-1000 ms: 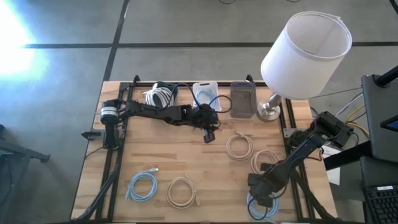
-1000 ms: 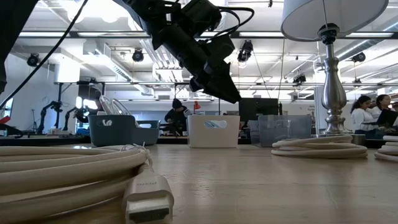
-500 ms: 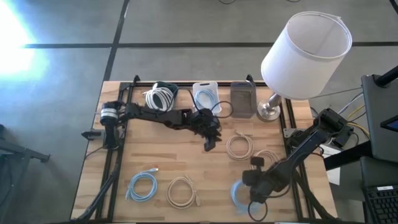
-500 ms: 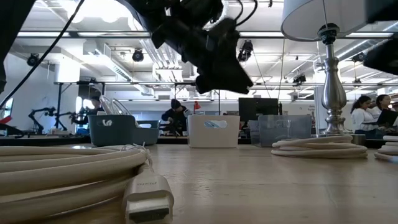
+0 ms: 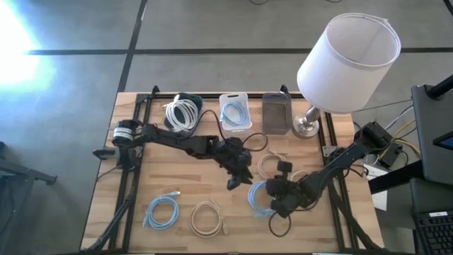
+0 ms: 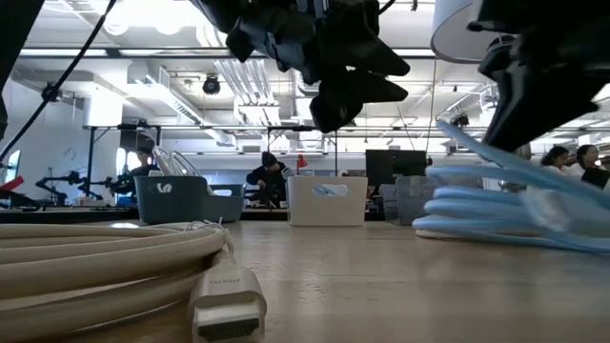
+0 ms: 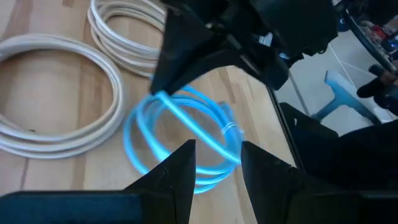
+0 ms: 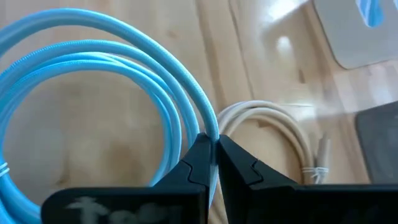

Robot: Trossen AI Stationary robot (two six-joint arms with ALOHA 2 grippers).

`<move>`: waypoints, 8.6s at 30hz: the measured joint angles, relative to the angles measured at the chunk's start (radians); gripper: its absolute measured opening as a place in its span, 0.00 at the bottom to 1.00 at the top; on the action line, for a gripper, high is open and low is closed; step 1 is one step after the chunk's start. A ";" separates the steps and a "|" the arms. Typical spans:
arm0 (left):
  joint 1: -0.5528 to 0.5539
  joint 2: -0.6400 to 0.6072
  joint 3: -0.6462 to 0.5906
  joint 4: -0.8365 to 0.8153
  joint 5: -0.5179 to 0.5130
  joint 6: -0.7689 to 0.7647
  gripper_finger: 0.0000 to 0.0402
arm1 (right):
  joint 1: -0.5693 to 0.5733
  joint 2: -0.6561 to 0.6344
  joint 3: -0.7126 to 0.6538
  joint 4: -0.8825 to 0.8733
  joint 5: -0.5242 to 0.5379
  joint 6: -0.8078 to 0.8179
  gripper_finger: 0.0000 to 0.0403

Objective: Sort HDMI cables
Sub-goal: Put the right blue HDMI cable into the white bin, then put the blue HDMI cable into the white bin

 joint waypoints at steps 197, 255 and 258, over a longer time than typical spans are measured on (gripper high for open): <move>-0.200 -0.356 -0.096 -1.042 -0.391 -0.245 0.40 | -0.227 -0.001 -0.152 0.456 0.049 -0.240 0.38; -0.481 -0.354 -0.238 -0.884 -0.850 -0.580 0.14 | -0.400 -0.001 -0.192 0.683 -0.051 -0.455 0.25; -0.458 -0.354 -0.144 -0.934 -0.960 -0.579 0.17 | -0.400 -0.001 -0.192 0.684 -0.085 -0.455 0.24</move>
